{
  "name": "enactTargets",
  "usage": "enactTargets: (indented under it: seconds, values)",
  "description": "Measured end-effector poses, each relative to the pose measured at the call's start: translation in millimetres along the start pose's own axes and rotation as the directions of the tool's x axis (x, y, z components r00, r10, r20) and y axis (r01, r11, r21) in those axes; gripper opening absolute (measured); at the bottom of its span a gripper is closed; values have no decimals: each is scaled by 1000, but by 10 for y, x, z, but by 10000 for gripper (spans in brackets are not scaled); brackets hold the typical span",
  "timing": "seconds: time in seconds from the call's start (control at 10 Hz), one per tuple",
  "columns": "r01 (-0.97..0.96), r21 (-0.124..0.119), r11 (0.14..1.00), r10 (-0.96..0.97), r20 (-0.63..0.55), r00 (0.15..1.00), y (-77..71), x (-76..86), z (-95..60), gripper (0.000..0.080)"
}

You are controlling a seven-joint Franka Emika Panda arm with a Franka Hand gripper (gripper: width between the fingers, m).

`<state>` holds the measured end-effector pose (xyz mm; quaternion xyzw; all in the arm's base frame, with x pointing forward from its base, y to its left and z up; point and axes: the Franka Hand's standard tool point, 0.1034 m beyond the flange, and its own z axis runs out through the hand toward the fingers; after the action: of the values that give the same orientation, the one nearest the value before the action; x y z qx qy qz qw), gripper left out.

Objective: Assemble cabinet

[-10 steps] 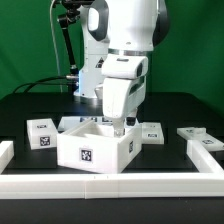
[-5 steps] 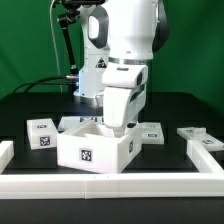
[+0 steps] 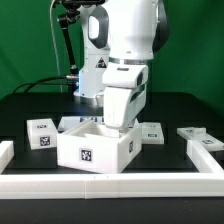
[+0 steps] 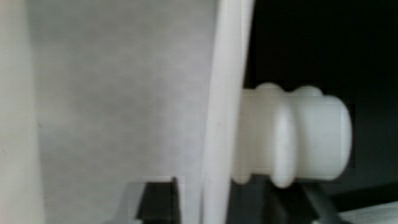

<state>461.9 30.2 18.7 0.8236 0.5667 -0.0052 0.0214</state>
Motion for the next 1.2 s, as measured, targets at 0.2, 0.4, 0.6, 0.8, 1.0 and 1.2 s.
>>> enactTargets:
  seconds: [0.2, 0.4, 0.6, 0.8, 1.0, 1.2]
  values:
    - [0, 1, 1000, 0, 1, 1000, -2, -2, 1, 45]
    - [1, 1, 1000, -1, 0, 1000, -2, 1, 0, 34]
    - [2, 1, 1000, -2, 0, 1000, -2, 1, 0, 34]
    - [1, 1, 1000, -1, 0, 1000, -2, 1, 0, 34]
    - [12, 1, 1000, -12, 1, 1000, -1, -1, 0, 34]
    - [192, 8, 981, -192, 19, 981, 162, -20, -26, 34]
